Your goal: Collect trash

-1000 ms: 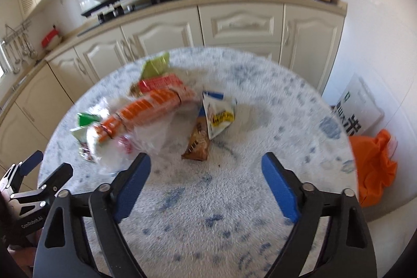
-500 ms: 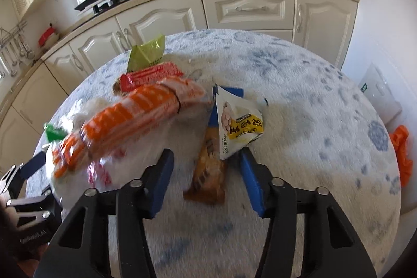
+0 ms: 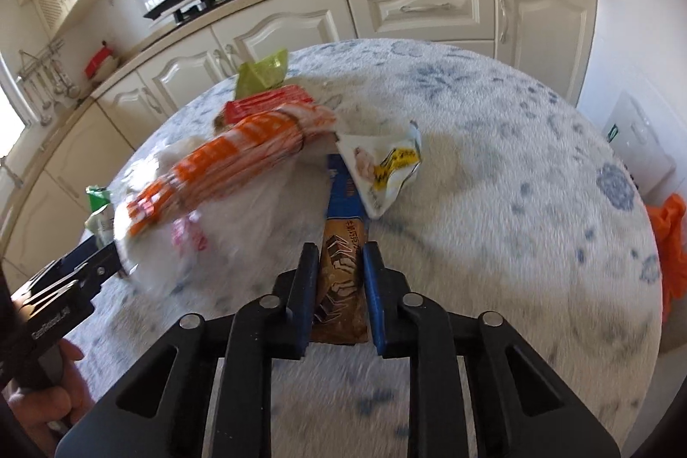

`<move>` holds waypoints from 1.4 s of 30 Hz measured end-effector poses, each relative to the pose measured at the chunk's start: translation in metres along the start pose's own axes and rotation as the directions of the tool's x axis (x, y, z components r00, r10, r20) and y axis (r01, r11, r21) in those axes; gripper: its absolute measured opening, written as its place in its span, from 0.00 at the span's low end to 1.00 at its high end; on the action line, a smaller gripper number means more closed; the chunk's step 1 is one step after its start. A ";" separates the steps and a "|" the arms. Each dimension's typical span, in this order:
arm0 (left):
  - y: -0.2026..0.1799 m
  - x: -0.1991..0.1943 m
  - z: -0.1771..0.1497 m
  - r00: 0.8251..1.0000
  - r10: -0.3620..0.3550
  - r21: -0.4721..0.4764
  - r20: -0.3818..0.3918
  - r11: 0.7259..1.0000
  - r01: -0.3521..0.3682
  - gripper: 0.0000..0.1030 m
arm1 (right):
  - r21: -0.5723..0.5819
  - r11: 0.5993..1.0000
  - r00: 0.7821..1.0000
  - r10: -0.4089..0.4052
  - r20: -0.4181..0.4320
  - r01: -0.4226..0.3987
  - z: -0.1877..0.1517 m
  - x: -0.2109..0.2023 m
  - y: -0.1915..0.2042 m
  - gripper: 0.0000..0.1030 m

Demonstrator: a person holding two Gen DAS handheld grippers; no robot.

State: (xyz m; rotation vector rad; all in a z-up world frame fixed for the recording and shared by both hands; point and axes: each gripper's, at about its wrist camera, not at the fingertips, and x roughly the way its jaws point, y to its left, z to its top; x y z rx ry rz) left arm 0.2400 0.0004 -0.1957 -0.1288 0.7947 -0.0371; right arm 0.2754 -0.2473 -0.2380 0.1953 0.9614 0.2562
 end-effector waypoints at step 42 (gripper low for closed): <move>-0.100 -0.144 -0.024 0.962 -0.175 0.159 0.210 0.977 0.143 0.62 | -0.028 1.000 0.951 0.006 0.308 0.003 -0.007 -0.169 -0.019 0.18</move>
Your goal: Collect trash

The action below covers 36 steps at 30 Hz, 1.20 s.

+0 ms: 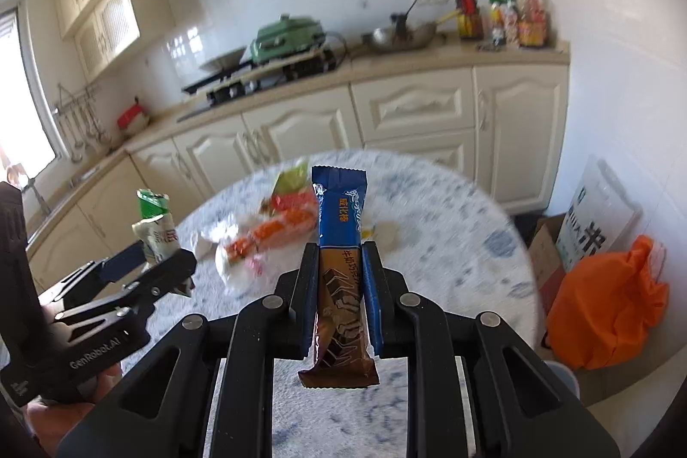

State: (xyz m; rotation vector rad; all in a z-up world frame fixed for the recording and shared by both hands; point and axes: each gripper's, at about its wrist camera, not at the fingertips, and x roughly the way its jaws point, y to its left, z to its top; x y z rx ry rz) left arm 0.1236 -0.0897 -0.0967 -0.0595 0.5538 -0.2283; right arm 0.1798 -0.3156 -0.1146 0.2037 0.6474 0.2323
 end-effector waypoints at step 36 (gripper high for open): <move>-0.319 0.198 -0.037 0.832 -0.339 0.276 -0.439 0.831 0.483 0.62 | 0.454 0.791 0.912 -0.370 -0.179 0.410 -0.129 -0.080 -0.323 0.18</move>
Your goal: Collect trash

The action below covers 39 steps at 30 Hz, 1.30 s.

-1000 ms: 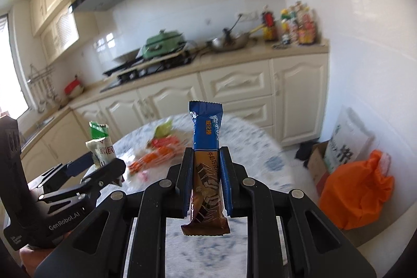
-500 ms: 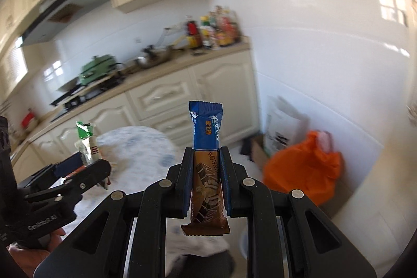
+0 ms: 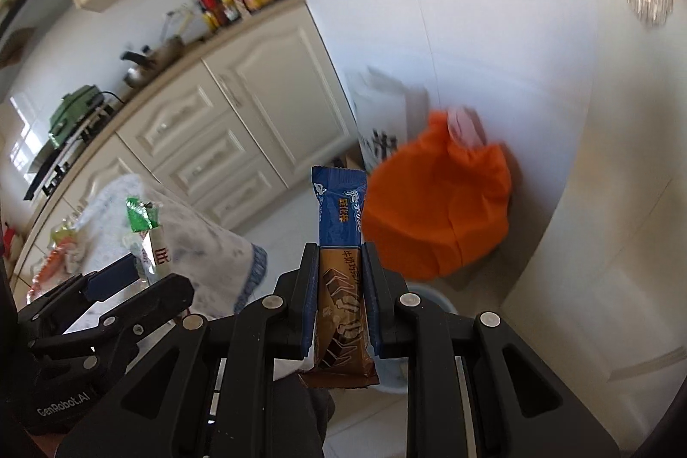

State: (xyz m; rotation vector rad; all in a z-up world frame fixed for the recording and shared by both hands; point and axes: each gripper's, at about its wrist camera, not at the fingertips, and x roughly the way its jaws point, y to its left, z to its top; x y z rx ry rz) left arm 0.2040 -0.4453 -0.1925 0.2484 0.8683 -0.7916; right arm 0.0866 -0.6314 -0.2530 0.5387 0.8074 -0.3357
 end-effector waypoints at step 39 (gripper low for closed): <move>-0.018 -0.030 0.003 0.990 0.090 -0.024 0.104 0.996 -0.088 0.99 | 0.075 0.997 0.997 -0.022 0.069 0.017 0.013 -0.030 0.015 1.00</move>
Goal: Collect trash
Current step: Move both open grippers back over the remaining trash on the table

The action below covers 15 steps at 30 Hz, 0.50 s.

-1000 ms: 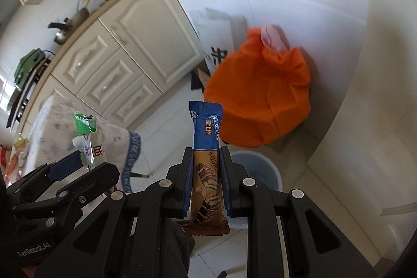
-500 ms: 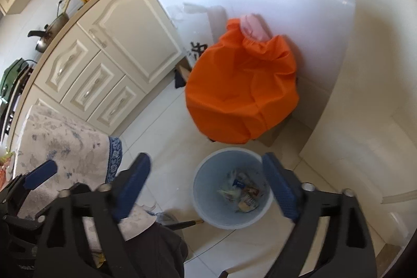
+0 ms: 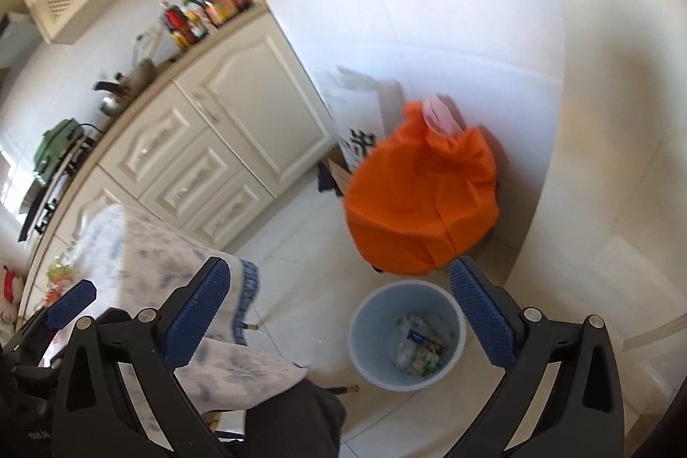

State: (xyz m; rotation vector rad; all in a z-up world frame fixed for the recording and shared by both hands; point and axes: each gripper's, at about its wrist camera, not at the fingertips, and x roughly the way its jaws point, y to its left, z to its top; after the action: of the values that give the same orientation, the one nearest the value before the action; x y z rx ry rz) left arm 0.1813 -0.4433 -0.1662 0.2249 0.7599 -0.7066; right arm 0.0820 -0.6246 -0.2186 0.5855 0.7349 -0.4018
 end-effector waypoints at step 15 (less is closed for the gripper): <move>0.110 -0.197 -0.075 0.958 0.164 -0.145 0.233 0.980 -0.133 0.99 | -0.234 0.962 0.985 0.162 0.064 -0.143 -0.008 -0.064 0.152 1.00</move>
State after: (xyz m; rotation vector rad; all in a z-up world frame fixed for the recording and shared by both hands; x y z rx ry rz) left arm 0.1118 -0.2298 -0.0888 0.0750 0.5436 -0.5283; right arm 0.1155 -0.4935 -0.1231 0.4026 0.6411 -0.1930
